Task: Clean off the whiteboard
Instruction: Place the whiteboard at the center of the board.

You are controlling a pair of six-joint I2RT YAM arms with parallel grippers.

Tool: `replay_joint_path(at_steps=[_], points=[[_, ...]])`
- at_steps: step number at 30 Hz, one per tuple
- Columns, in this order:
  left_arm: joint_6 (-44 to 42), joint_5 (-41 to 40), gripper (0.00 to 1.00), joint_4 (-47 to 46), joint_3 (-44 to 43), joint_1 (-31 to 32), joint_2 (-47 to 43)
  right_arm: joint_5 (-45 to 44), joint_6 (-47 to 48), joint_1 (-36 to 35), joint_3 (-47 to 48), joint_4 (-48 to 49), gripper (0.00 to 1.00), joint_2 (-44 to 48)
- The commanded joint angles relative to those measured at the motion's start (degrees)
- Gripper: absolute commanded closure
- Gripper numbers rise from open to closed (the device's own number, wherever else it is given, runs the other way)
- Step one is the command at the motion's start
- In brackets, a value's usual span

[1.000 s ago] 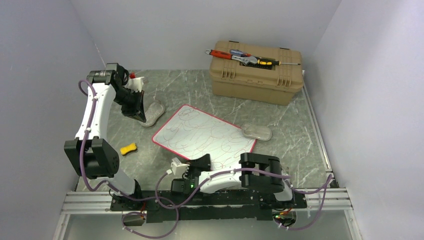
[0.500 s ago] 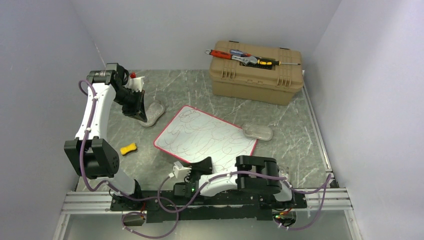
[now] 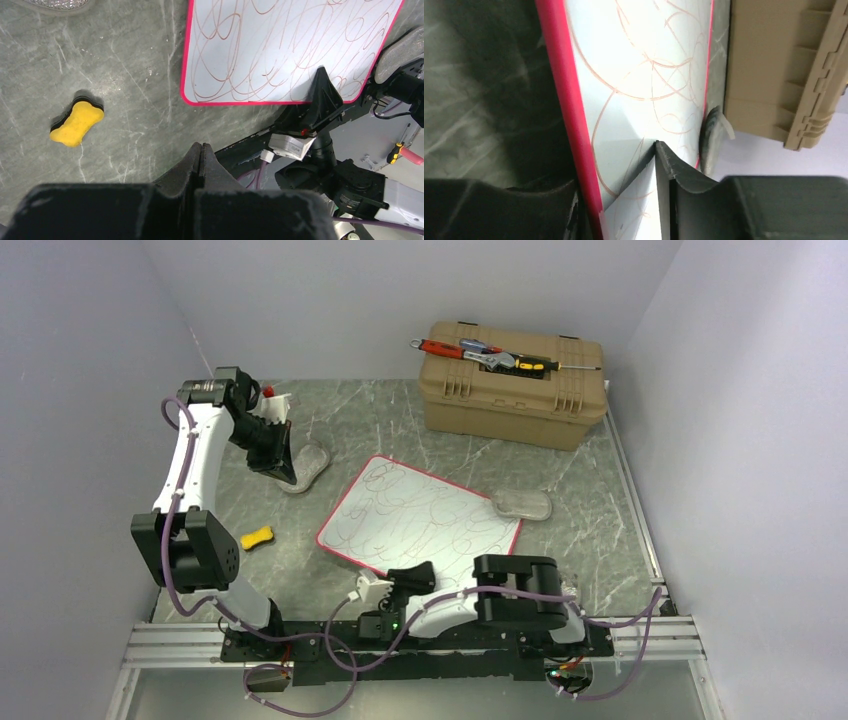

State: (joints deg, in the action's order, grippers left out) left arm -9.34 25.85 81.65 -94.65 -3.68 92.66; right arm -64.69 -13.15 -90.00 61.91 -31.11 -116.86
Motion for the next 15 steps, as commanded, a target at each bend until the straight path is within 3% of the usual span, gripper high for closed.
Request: replay_joint_path(at_steps=[1, 6, 15], points=[[0.0, 2.6, 0.99, -0.7, -1.3, 0.1, 0.2, 33.7, -19.3, -0.2, -1.7, 12.8, 0.48, 3.7], [-0.3, 4.0, 0.99, -0.4, -1.9, 0.1, 0.4, 35.3, -20.5, 0.0, 0.8, 10.9, 0.02, 8.9], [-6.5, 10.0, 0.97, 0.9, 0.2, 0.1, -0.6, 42.3, -27.6, 10.6, -2.9, 13.3, 0.0, 27.8]])
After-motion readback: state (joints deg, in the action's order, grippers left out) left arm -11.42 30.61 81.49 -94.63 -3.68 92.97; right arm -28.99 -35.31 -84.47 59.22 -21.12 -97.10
